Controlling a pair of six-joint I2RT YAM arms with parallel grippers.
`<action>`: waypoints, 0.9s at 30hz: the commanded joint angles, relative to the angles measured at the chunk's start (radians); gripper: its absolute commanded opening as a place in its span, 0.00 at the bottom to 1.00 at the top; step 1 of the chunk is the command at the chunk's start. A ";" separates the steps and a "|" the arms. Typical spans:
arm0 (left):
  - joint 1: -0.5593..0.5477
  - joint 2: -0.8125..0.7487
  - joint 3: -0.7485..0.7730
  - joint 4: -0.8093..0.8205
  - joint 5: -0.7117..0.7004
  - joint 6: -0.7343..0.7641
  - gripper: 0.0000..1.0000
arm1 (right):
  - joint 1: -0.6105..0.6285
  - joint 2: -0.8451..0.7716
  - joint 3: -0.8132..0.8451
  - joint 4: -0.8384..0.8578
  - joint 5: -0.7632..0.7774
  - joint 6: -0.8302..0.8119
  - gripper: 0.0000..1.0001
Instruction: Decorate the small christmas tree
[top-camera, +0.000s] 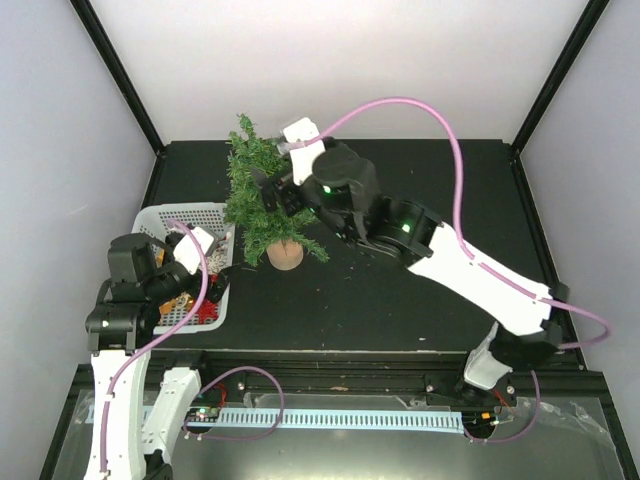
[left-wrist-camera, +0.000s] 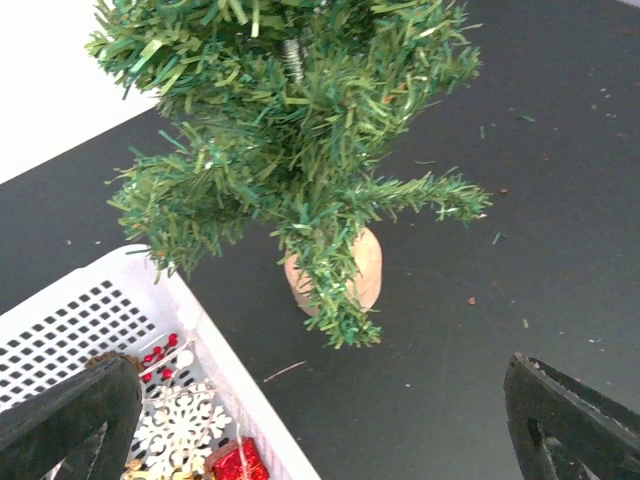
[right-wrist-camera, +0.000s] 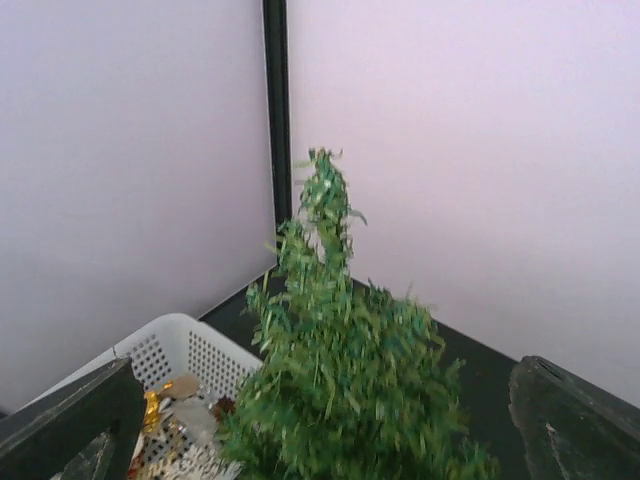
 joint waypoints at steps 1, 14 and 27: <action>0.005 -0.009 0.024 -0.037 0.090 -0.026 0.99 | -0.045 0.126 0.167 -0.020 -0.069 -0.091 1.00; 0.005 -0.029 0.000 -0.009 0.118 -0.035 0.99 | -0.203 0.398 0.462 -0.044 -0.262 -0.046 1.00; 0.005 -0.023 -0.013 0.009 0.139 -0.039 0.99 | -0.227 0.499 0.546 0.009 -0.325 -0.020 0.29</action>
